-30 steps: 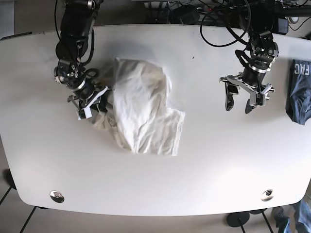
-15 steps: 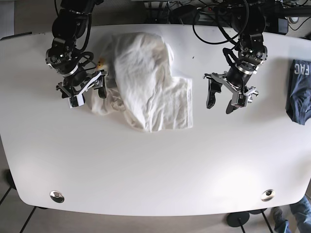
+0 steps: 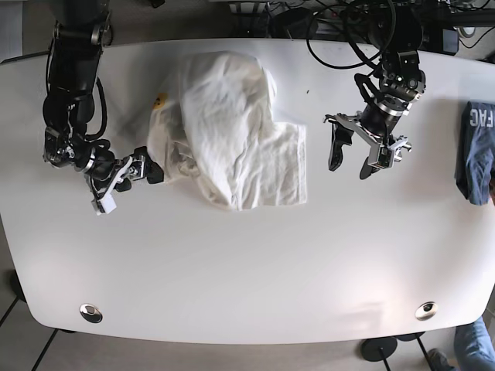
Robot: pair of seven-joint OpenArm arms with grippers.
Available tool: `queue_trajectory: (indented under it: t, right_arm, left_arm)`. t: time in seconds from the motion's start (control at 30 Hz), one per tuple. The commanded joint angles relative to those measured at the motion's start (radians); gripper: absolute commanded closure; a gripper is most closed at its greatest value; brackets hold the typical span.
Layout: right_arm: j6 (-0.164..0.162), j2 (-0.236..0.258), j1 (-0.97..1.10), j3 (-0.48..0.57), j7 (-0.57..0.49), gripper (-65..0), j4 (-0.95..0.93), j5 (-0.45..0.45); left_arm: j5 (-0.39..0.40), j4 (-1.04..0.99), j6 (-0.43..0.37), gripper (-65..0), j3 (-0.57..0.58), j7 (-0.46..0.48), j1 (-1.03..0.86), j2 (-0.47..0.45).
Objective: Fold the T-shirt properly
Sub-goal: 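Pull the white shirt's edge with the right gripper to spread it, then lift the white shirt with the right gripper and grasp it with the left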
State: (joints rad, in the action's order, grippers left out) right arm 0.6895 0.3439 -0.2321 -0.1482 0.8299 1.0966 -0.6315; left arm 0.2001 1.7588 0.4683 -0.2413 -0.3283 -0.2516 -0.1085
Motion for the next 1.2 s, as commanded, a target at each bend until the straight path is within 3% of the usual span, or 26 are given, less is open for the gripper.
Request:
queue_trajectory:
  t: [0.03,0.17,0.23,0.43,0.6,0.67,0.8,0.93,1.07,1.2]
  right_arm:
    - [0.009,-0.001,-0.006,0.063,0.012,-62.0,0.001,-0.034]
    - [0.009,-0.027,0.026,0.094,0.012,-61.0,0.004,-0.086]
    - [0.009,-0.027,0.027,0.088,0.012,-53.0,0.001,-0.086]
    - [0.009,-0.021,0.03,0.086,0.006,-2.1,0.006,-0.087]
    - [0.009,-0.027,0.017,0.0,0.013,-1.9,0.182,-0.087]
    - [0.009,-0.027,0.01,-0.021,0.013,-1.9,0.247,-0.084]
    - [-0.009,-0.024,-0.037,-0.023,0.007,-1.9,0.327,-0.083]
    - [-0.011,-0.021,-0.088,-0.021,0.013,-1.9,0.471,-0.083]
    - [-0.012,-0.021,-0.166,-0.017,0.015,-1.9,0.601,-0.081]
    - [-0.084,-0.027,-0.3,-0.015,0.081,-1.9,0.664,-0.086]
  left_arm:
    - [0.012,0.028,-0.003,-38.6,-0.002,0.025,0.008,-0.004]
    - [0.014,0.029,-0.003,-38.6,-0.002,0.025,-0.001,-0.004]
    - [0.014,0.029,-0.003,-38.6,-0.005,0.025,-0.013,-0.004]
    - [0.015,0.069,0.0,-38.6,-0.008,0.025,-0.041,-0.004]
    - [0.02,0.103,0.004,-38.6,0.015,0.025,-0.091,-0.004]
    - [0.058,0.109,0.004,-38.6,0.056,0.025,-0.124,-0.01]
    - [0.134,0.128,0.004,-38.6,0.099,0.025,-0.194,-0.012]
    - [0.132,0.123,0.004,-38.6,0.219,0.027,-0.214,-0.058]
    - [0.131,0.123,0.004,-38.5,0.262,0.027,-0.208,-0.07]
    - [0.131,0.128,0.004,-38.5,0.262,0.027,-0.208,-0.067]
